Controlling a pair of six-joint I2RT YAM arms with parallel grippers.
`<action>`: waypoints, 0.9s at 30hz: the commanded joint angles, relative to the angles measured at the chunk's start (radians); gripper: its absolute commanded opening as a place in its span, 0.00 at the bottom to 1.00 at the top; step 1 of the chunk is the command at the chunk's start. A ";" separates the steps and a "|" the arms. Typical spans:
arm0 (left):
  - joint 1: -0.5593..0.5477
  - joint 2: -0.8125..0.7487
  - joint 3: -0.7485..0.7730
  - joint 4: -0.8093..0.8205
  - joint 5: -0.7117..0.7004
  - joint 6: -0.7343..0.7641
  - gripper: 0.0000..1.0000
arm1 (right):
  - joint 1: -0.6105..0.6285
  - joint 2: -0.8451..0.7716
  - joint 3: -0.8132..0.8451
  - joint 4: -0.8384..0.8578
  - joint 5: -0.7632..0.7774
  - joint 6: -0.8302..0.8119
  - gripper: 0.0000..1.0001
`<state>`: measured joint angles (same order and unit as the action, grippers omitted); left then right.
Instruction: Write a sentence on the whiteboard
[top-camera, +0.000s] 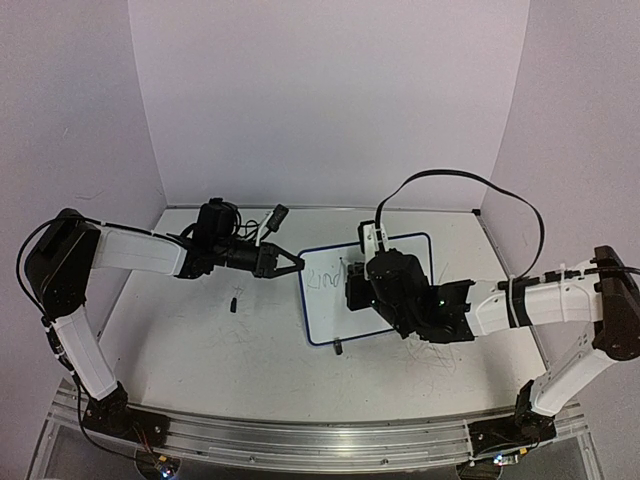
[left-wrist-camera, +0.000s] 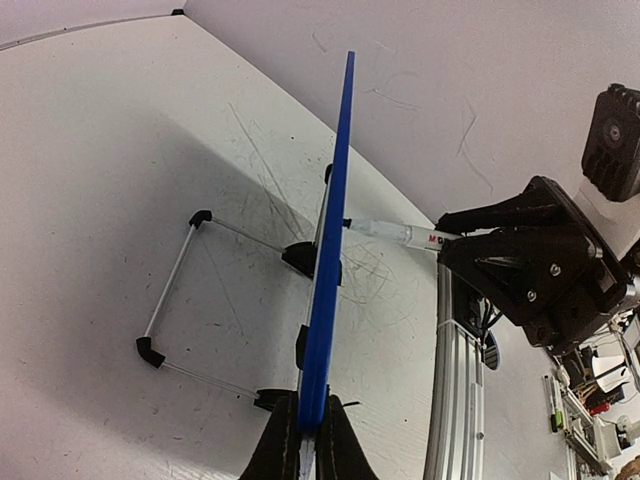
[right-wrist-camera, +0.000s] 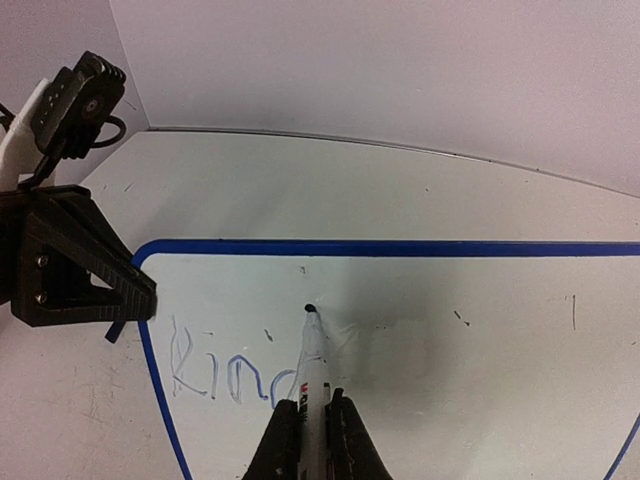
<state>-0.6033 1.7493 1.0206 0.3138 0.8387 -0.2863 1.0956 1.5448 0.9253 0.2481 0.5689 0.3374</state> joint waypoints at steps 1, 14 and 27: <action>-0.001 -0.031 0.004 0.002 0.045 0.006 0.00 | -0.010 -0.003 -0.004 0.009 -0.002 0.023 0.00; -0.001 -0.030 0.004 0.002 0.043 0.006 0.00 | 0.019 0.012 -0.068 -0.014 -0.027 0.111 0.00; -0.001 -0.030 0.003 0.002 0.044 0.006 0.00 | 0.029 -0.003 -0.109 -0.046 -0.027 0.152 0.00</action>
<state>-0.6033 1.7493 1.0206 0.3129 0.8379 -0.2867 1.1313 1.5444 0.8410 0.2531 0.5312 0.4668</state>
